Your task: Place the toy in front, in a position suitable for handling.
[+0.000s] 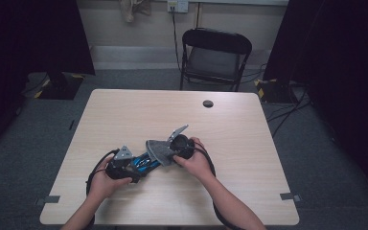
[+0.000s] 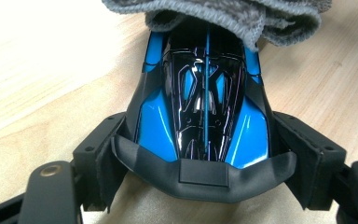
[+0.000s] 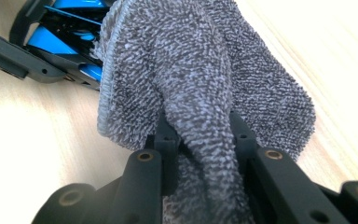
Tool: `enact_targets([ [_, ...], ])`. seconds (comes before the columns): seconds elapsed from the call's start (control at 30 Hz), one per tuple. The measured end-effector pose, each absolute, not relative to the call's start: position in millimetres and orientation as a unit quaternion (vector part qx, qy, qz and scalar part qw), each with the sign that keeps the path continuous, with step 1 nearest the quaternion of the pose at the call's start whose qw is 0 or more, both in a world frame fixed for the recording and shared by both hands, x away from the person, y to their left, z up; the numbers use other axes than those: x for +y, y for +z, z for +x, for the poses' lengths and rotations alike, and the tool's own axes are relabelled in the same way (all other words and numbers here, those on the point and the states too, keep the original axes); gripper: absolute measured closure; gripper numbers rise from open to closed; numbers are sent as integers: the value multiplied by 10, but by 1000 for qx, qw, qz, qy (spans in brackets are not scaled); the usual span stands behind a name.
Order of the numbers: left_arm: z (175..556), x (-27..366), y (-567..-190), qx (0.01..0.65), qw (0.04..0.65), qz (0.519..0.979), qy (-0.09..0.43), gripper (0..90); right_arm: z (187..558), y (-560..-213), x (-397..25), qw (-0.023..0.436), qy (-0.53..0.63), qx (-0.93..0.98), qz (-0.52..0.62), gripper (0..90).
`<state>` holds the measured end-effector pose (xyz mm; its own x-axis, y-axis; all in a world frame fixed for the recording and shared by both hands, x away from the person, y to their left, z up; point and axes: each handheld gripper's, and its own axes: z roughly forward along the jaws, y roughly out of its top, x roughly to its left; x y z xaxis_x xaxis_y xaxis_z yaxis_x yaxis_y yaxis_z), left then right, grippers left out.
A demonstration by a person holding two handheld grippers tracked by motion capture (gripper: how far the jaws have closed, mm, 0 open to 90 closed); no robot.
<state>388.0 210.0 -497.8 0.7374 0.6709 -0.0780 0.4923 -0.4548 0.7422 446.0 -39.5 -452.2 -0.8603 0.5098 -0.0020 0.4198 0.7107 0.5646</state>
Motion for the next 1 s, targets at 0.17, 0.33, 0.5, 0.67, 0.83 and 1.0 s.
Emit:
enact_targets([
  [0.17,3880,2101,-4978,344,393,845,113,238,4481,-4526,-462,86,279,920,262,720],
  [0.33,3882,2100,-4977,344,393,846,112,238,4470,-4470,-529,89,283,917,266,720],
  [0.5,3880,2102,-4980,343,394,845,114,238,4441,-4387,-524,95,290,916,258,719],
  [0.67,3883,2104,-4979,342,394,846,114,238,4376,-4295,-448,91,302,919,238,717],
  [0.83,3887,2105,-4978,340,393,847,112,238,4320,-4275,-353,83,313,919,223,717],
  [1.0,3882,2105,-4982,341,395,845,113,238,4247,-4242,-257,78,322,920,209,716],
])
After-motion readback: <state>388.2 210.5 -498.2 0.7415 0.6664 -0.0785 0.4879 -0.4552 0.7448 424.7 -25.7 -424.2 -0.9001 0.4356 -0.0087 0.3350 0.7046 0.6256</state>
